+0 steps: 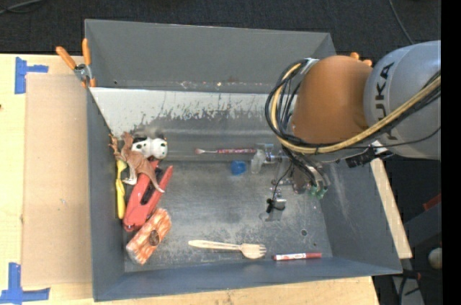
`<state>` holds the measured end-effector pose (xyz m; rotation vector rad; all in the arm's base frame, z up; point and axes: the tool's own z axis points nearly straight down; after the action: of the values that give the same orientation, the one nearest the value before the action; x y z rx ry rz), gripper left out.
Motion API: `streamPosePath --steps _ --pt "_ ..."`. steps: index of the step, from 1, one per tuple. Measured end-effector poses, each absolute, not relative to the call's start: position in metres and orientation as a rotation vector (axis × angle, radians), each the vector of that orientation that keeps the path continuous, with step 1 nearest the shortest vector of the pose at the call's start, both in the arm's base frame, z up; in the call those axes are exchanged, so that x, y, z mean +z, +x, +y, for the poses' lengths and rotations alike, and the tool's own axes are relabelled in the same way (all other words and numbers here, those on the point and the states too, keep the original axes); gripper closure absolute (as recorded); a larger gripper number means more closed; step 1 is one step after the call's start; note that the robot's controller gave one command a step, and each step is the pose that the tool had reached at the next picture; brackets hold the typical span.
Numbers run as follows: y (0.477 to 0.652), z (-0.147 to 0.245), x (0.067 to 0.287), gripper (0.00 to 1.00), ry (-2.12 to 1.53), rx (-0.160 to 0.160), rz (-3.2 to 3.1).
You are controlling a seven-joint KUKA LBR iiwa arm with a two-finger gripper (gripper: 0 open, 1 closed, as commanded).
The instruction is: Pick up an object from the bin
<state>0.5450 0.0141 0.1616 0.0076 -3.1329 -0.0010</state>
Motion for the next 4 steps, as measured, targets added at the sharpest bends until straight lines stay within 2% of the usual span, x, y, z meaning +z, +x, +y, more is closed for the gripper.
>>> streamPosePath --steps 1,2,3,4 --pt "0.546 0.014 0.166 0.0 0.007 -0.001 -3.14" --pt "0.488 0.054 0.074 0.0 0.12 -0.002 -3.134" --pt "0.567 0.051 0.101 0.0 0.103 0.0 -3.144" --pt "0.498 0.104 0.099 0.0 0.121 -0.003 -3.133"
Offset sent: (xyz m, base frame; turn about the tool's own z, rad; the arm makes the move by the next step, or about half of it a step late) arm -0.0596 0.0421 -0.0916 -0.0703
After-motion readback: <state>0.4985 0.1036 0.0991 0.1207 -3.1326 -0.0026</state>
